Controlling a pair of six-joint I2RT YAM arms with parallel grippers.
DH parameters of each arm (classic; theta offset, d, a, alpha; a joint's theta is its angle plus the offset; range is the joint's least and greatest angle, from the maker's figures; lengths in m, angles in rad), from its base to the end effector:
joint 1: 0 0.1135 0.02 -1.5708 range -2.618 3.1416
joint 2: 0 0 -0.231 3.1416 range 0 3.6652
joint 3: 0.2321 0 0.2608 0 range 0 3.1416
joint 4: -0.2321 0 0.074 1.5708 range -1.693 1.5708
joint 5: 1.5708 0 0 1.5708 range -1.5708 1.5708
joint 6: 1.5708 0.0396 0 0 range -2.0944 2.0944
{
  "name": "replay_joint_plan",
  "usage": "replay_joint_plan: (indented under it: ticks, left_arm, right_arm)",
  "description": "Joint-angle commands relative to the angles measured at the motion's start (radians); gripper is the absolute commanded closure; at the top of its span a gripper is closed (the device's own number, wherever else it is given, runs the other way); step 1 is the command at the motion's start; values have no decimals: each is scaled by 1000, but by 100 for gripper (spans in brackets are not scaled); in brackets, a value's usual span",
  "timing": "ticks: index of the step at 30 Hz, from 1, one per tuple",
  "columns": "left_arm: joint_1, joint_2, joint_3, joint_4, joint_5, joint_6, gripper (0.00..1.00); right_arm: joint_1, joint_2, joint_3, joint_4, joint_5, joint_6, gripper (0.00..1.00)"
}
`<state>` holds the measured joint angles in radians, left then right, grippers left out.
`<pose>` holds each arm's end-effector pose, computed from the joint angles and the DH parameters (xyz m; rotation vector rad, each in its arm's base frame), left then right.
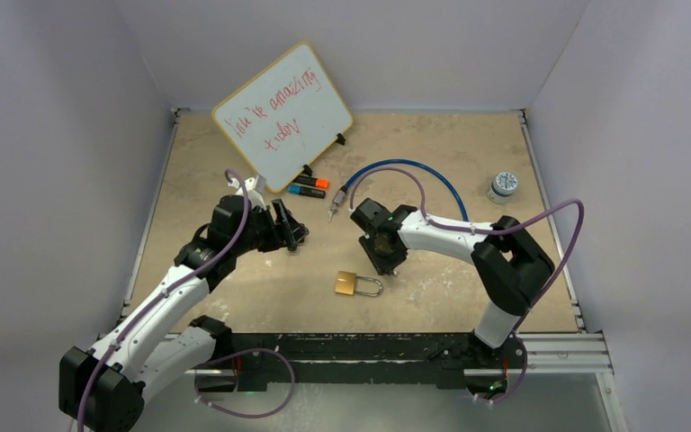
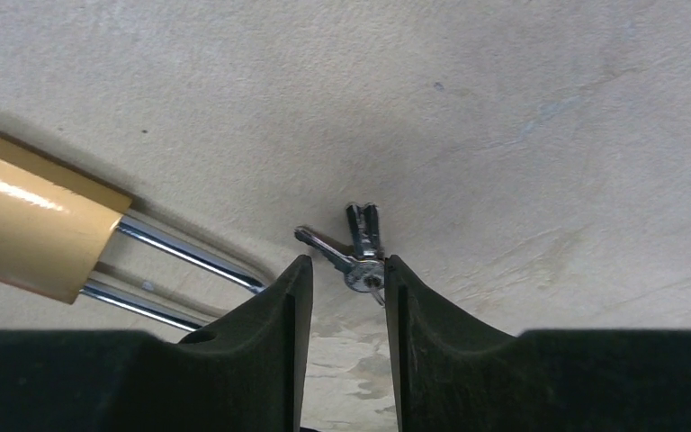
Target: Unlock with the key
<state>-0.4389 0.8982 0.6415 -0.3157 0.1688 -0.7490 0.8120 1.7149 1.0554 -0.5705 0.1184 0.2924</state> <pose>0.2070 -0.1045 0.2265 -0.2462 2.2508 -0.8488 0.2293 0.2351 0.1272 -0.6887 2.7018 0.1110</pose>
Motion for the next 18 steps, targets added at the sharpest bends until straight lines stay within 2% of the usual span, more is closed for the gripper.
replay_joint_plan:
  ticks: [1,5,11,18]
  left_arm:
    - [0,-11,-3,18,-11,-6,37]
    - [0,-7,-3,18,-11,-4,37]
    - [1,-6,-11,22,-11,-4,37]
    - [0,-5,-14,30,-9,-8,37]
  right_arm:
    - [7,4,27,-45,75,-30,62]
    - [14,-3,23,-58,84,-38,60]
    - [15,17,6,-64,-19,-79,59]
    - [15,49,11,-67,-18,-85,74]
